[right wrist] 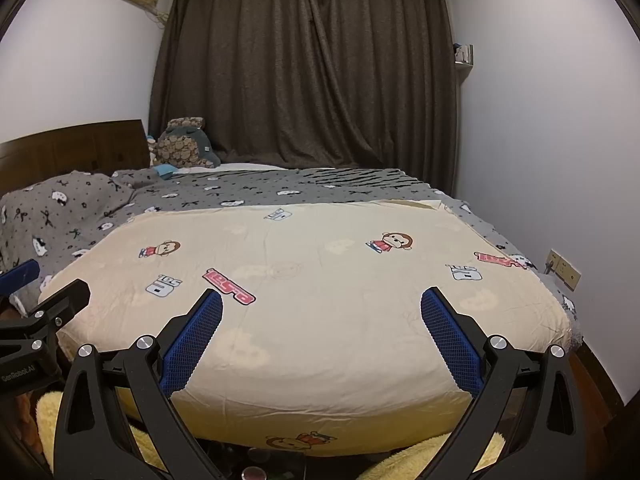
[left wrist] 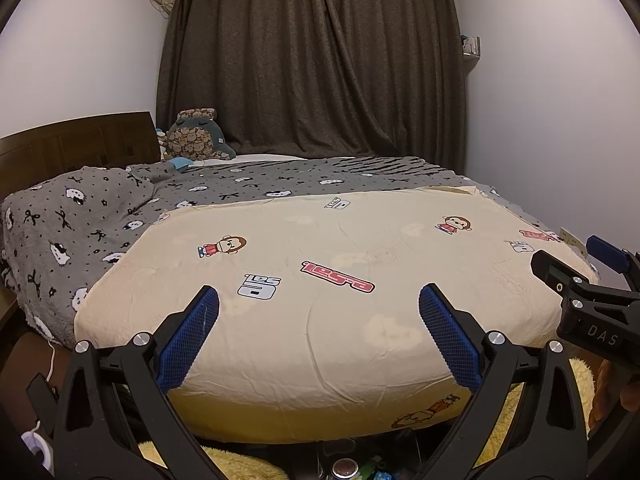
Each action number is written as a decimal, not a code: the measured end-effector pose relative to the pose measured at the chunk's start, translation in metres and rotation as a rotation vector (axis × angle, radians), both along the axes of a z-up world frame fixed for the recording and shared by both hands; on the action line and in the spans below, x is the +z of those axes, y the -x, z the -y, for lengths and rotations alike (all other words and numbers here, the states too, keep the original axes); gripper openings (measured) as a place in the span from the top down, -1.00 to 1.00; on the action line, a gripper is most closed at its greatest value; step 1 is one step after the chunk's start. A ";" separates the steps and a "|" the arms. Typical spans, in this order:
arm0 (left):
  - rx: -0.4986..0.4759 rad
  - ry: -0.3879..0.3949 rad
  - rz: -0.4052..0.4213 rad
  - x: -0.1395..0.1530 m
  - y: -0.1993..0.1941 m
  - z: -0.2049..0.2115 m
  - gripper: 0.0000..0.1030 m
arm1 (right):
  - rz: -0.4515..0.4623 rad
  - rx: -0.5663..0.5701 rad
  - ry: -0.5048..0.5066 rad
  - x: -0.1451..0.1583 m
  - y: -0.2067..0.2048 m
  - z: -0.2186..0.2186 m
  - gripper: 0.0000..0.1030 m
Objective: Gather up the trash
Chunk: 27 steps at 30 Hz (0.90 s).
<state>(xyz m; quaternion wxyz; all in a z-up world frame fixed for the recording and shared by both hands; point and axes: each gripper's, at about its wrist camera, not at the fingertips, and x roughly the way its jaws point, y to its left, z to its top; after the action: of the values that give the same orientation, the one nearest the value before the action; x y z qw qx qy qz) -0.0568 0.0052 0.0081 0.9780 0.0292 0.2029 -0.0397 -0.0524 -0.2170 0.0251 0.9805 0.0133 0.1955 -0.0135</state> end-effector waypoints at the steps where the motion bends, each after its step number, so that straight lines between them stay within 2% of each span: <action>1: -0.002 0.000 0.000 0.000 0.001 0.000 -0.85 | -0.001 0.000 0.000 0.000 0.000 0.000 -0.93; 27: 0.016 0.001 0.004 0.003 0.001 0.000 -0.85 | -0.006 -0.003 -0.009 -0.002 0.000 0.001 -0.93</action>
<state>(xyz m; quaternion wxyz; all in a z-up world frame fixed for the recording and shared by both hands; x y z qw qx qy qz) -0.0576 0.0054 0.0114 0.9786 0.0274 0.2012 -0.0320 -0.0527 -0.2178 0.0230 0.9799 0.0177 0.1984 -0.0139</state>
